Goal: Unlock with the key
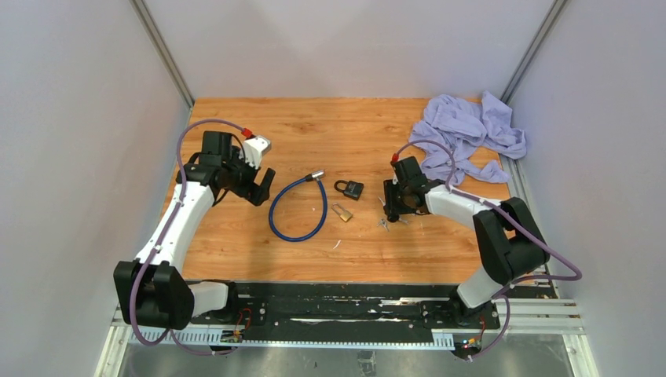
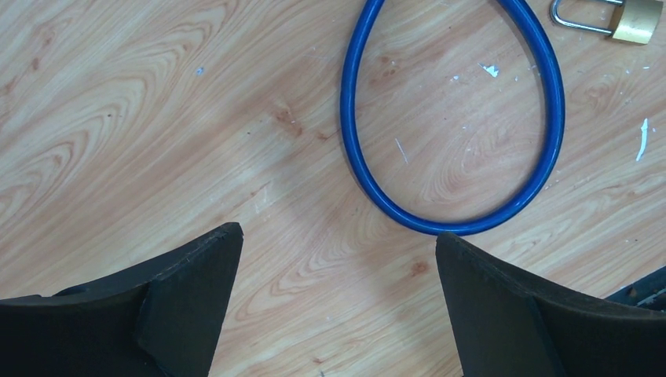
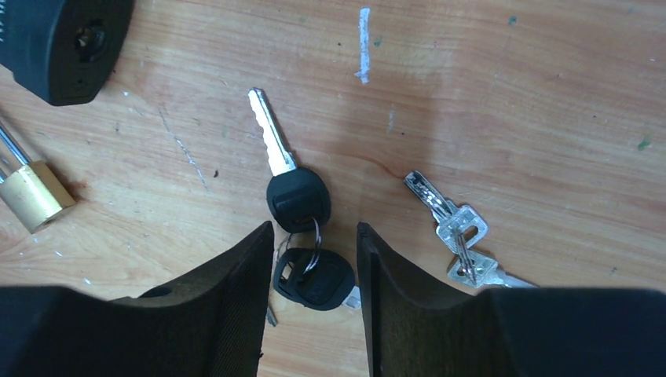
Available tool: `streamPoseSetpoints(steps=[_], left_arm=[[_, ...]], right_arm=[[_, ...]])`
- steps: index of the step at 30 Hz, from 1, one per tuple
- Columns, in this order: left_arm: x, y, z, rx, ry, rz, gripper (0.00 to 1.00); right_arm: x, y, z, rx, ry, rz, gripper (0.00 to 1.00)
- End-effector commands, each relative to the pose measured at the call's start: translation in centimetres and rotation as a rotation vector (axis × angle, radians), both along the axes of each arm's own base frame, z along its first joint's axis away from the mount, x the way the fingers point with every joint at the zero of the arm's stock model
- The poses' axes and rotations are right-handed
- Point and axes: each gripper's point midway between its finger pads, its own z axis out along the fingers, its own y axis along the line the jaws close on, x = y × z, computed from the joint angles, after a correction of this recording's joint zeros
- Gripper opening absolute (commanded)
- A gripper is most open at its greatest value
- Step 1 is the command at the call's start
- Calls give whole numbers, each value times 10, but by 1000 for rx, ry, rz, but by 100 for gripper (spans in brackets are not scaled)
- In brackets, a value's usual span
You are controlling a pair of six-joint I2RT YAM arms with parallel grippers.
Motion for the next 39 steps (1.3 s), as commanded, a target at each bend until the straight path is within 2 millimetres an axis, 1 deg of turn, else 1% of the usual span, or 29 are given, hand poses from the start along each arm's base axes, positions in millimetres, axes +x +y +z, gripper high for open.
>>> streamPoseSetpoints(steps=[1, 3, 7, 9, 12, 13, 17, 21, 25, 30, 34, 37, 39], left_arm=[[-2, -5, 13, -20, -28, -29, 98], [-2, -6, 15, -23, -32, -33, 98], [-3, -8, 19, -32, -36, -41, 98], [-4, -10, 21, -41, -38, -46, 98], [-5, -12, 25, -55, -43, -53, 98], [-6, -13, 26, -61, -45, -55, 98], [-9, -18, 31, -84, -48, -74, 98], [-14, -27, 37, -129, -54, -107, 98], [-21, -41, 43, -189, -52, -155, 98], [-31, -64, 50, -266, -44, -252, 98], [-44, -80, 51, -237, -66, -375, 98], [-57, -90, 57, -184, -97, -489, 98], [-63, -94, 65, -154, -140, -550, 98]], right_arm=[[-13, 3, -9, -65, 25, 42, 42], [-18, 2, -9, -83, 24, 42, 39], [-24, -2, -10, -100, 24, 23, 29], [-26, -4, -11, -107, 24, 18, 20], [-26, -6, -9, -115, 19, 11, 3], [-26, -5, -8, -113, 17, 9, 1], [-23, 1, 2, -80, -4, 32, 1], [-23, 17, 24, 0, -42, 106, 1], [-28, 32, 54, 94, -98, 185, 1], [-38, 53, 94, 225, -136, 280, 1], [-54, 82, 129, 332, -156, 395, 0], [-74, 106, 152, 413, -153, 504, 1], [-88, 121, 167, 465, -144, 576, 1]])
